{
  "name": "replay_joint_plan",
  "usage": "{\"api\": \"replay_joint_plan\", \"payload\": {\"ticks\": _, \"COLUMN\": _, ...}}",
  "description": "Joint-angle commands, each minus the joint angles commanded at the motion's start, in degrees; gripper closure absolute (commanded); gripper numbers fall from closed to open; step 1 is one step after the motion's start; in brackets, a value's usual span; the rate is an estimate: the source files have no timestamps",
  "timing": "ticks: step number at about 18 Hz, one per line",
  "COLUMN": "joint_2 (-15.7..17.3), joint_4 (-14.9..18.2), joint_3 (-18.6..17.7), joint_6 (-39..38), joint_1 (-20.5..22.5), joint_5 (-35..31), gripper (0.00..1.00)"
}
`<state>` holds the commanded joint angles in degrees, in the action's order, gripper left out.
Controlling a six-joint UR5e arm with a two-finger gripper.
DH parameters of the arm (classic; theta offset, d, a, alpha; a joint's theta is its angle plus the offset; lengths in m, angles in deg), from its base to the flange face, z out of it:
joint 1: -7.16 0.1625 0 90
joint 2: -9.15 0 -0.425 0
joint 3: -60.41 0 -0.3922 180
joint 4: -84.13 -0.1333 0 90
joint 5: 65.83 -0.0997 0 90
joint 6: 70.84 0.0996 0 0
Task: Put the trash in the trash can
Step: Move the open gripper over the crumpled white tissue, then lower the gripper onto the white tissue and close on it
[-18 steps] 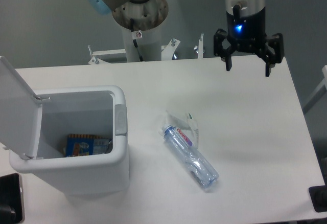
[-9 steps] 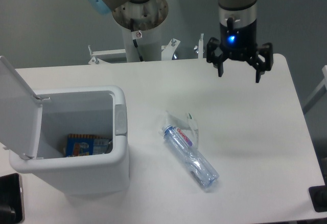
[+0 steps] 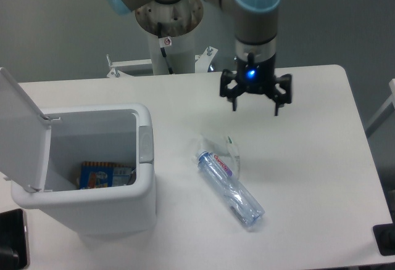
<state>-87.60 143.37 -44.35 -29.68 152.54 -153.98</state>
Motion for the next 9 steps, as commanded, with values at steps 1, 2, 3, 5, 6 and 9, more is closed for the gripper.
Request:
{"api": "replay_joint_plan", "payload": {"ticks": 1, "joint_2": -1.0, "joint_4": 0.0, "joint_3": -0.1, "joint_6": -2.5, "joint_1": -0.5, "joint_5": 0.0, "gripper": 0.00}}
{"api": "replay_joint_plan", "payload": {"ticks": 2, "joint_2": -2.1, "joint_4": 0.2, "joint_3": -0.3, "joint_6": -4.4, "joint_1": -1.5, "joint_5": -0.1, "gripper": 0.00}}
{"api": "replay_joint_plan", "payload": {"ticks": 3, "joint_2": -3.0, "joint_4": 0.4, "joint_3": -0.7, "joint_6": -5.4, "joint_1": -2.4, "joint_5": -0.1, "gripper": 0.00}}
{"api": "replay_joint_plan", "payload": {"ticks": 5, "joint_2": -4.4, "joint_4": -0.2, "joint_3": -2.6, "joint_6": -6.3, "joint_1": -3.3, "joint_5": 0.0, "gripper": 0.00}}
{"api": "replay_joint_plan", "payload": {"ticks": 6, "joint_2": -4.6, "joint_4": -0.2, "joint_3": -2.6, "joint_6": -7.1, "joint_1": -3.3, "joint_5": 0.2, "gripper": 0.00}}
{"api": "replay_joint_plan", "payload": {"ticks": 9, "joint_2": -6.0, "joint_4": -0.3, "joint_3": -3.6, "joint_6": -9.3, "joint_1": -4.1, "joint_5": 0.3, "gripper": 0.00}}
